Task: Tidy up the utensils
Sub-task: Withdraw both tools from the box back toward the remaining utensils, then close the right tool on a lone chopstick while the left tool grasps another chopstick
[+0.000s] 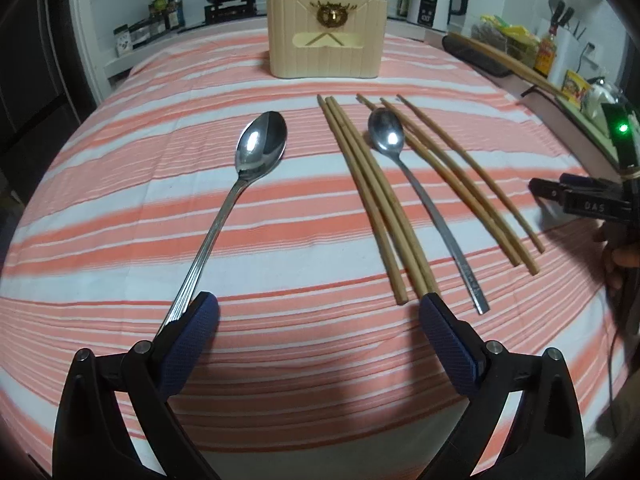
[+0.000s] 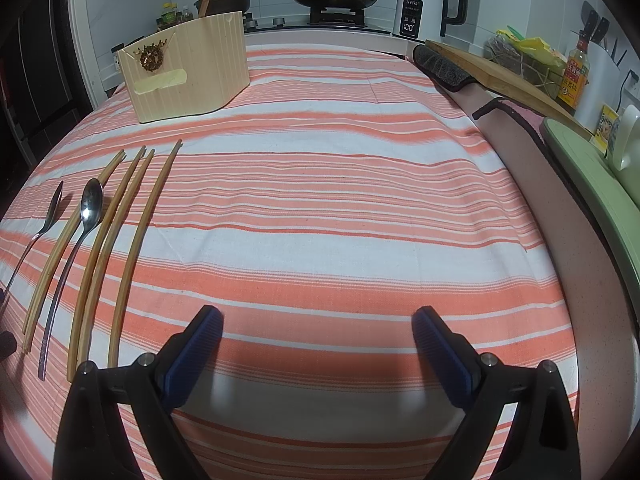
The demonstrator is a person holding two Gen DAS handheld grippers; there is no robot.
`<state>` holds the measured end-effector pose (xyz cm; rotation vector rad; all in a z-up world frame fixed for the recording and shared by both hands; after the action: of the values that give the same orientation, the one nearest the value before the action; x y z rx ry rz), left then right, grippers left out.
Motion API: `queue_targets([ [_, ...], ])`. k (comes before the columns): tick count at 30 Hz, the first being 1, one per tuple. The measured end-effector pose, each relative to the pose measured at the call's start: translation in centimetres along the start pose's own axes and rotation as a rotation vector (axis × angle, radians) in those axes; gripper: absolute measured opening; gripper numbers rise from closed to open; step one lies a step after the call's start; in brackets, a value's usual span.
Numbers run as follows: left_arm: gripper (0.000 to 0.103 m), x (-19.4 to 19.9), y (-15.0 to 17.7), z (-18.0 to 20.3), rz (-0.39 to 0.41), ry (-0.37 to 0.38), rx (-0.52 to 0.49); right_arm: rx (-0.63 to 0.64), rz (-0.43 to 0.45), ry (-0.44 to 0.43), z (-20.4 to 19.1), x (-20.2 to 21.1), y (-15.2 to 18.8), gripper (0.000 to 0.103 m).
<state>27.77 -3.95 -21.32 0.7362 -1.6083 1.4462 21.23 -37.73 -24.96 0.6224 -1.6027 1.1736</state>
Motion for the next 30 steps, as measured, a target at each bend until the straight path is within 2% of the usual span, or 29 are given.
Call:
queue_targets([
  [6, 0.097, -0.4, -0.4, -0.1, -0.023, -0.02, 0.011, 0.001, 0.0, 0.0, 0.0, 0.0, 0.0, 0.099],
  [9, 0.093, -0.3, -0.5, 0.0, -0.026, -0.017, 0.003, 0.004, 0.007, -0.001, 0.0, 0.5, 0.2, 0.098],
  [13, 0.08, 0.0, -0.3, 0.7, -0.018, -0.005, -0.01, 0.07, 0.055, -0.11, -2.0, 4.1, 2.0, 0.097],
  [17, 0.075, 0.1, -0.4, 1.6, -0.003, 0.009, -0.037, 0.164, 0.09, -0.177, -5.0, 6.6, 4.1, 0.094],
  [21, 0.069, -0.2, -1.2, 1.8, -0.02, 0.022, -0.038, 0.229, 0.073, -0.182, -7.1, 6.4, 4.6, 0.075],
  [23, 0.067, -0.3, -1.5, 2.0, -0.028, 0.019, -0.047, 0.256, 0.029, -0.2, -7.9, 5.4, 4.6, 0.053],
  [25, 0.063, -0.3, -1.4, 2.1, -0.022, 0.021, -0.054, 0.276, -0.005, -0.211, -8.6, 4.6, 4.8, 0.038],
  [26, 0.061, -0.2, -1.3, 2.1, -0.015, 0.026, -0.055, 0.291, -0.014, -0.21, -8.9, 4.3, 4.9, 0.035],
  [27, 0.054, -0.1, -1.2, 2.1, -0.006, 0.032, -0.06, 0.304, -0.017, -0.199, -9.2, 4.0, 5.0, 0.032],
  [28, 0.041, 0.0, -1.1, 2.1, 0.001, 0.037, -0.066, 0.309, 0.0, -0.186, -9.3, 4.1, 5.0, 0.027],
  [29, 0.034, 0.2, -1.0, 2.1, 0.006, 0.042, -0.072, 0.305, -0.002, -0.179, -9.3, 4.0, 4.9, 0.012],
  [30, 0.02, 0.3, -0.9, 2.0, 0.009, 0.048, -0.076, 0.294, 0.001, -0.168, -9.2, 3.9, 4.7, 0.008],
])
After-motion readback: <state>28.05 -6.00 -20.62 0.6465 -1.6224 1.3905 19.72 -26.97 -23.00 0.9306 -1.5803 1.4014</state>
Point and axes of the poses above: each gripper's, at about its wrist camera, not at the fingertips, and x roughly against the way its jaws point, z to its right, y to its underside, the point moved 2 cm from there along -x, roughly the way its jaws point, and after that the axes turned 7 degrees about -z, right-handed, at the moved point
